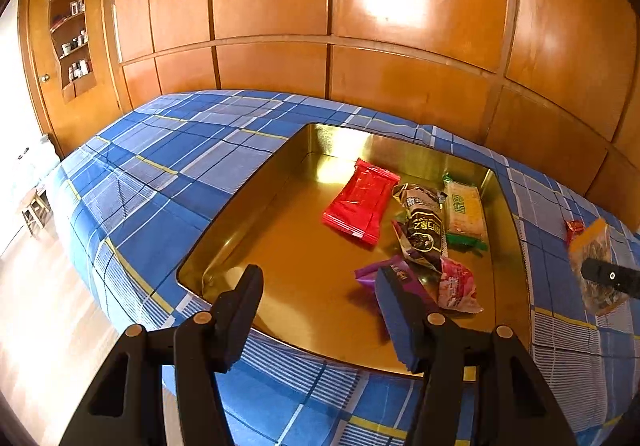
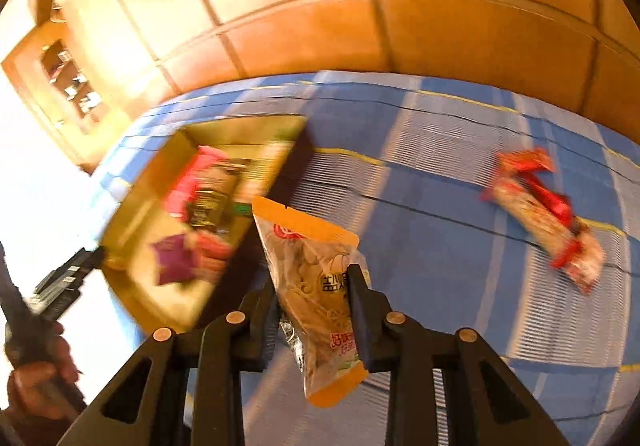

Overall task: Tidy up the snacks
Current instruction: 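Carry the clear snack bag into the gold box and release it from the right gripper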

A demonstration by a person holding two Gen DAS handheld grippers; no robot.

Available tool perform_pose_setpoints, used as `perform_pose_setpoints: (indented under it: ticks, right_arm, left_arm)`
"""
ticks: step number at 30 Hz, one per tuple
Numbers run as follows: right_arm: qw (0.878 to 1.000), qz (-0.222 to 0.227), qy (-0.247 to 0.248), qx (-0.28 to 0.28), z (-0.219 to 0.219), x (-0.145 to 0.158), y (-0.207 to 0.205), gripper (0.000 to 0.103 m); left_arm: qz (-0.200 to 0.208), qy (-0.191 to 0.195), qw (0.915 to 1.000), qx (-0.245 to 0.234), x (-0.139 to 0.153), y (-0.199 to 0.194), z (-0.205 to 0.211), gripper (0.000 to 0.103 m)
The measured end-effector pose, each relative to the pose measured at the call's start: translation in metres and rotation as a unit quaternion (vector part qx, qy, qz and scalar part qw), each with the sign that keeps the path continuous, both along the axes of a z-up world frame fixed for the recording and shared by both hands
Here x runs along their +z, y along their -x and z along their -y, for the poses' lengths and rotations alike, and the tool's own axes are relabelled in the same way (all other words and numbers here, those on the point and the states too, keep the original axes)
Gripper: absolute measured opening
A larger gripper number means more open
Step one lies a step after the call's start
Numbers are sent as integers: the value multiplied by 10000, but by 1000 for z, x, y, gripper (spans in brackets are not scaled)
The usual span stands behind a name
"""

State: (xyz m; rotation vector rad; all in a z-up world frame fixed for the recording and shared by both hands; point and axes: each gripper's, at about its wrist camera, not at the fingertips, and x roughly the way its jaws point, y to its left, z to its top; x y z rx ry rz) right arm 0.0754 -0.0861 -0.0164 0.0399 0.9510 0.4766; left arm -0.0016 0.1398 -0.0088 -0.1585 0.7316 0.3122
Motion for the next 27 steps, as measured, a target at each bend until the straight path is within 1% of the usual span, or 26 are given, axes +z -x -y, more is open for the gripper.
perform_pose_setpoints:
  ticks: [5,9,11,15,18,20,23,25,27]
  right_arm:
    - [9983,12,-136,566,-49,9,-1,31]
    - [9962,-107,-284,816,-79,11,0,31]
    - [9949,-129,-266,960,-96,9,1,31]
    - [9919,-199,-70,1256,-129,-2,3,31]
    - [9884,-352,376,1432,-151,-24,1,34]
    - [9860,-425,531,1522,-156,-35,3,35]
    - [9827,-549,677,1635,-158,-49,8,40]
    - [9809,-504,820,1691,-156,-52,15,41]
    - [9802,-427,849,1736,-154,-52,20,42]
  left_arm:
    - [-47,35,9999,84,-3,2,-7,59]
    - [-63,62,9998,168,-6,4,-13,59]
    - [-63,79,9997,214,-6,5,-16,59]
    - [-57,90,9995,306,-6,7,-23,59]
    - [-83,88,9994,333,-8,7,-25,59]
    - [-97,-10,9995,309,-8,8,-24,59]
    - [-19,-187,9994,304,-4,10,-21,59]
    - [78,-288,9991,306,2,12,-19,59]
    - [185,-396,9985,315,9,14,-16,59]
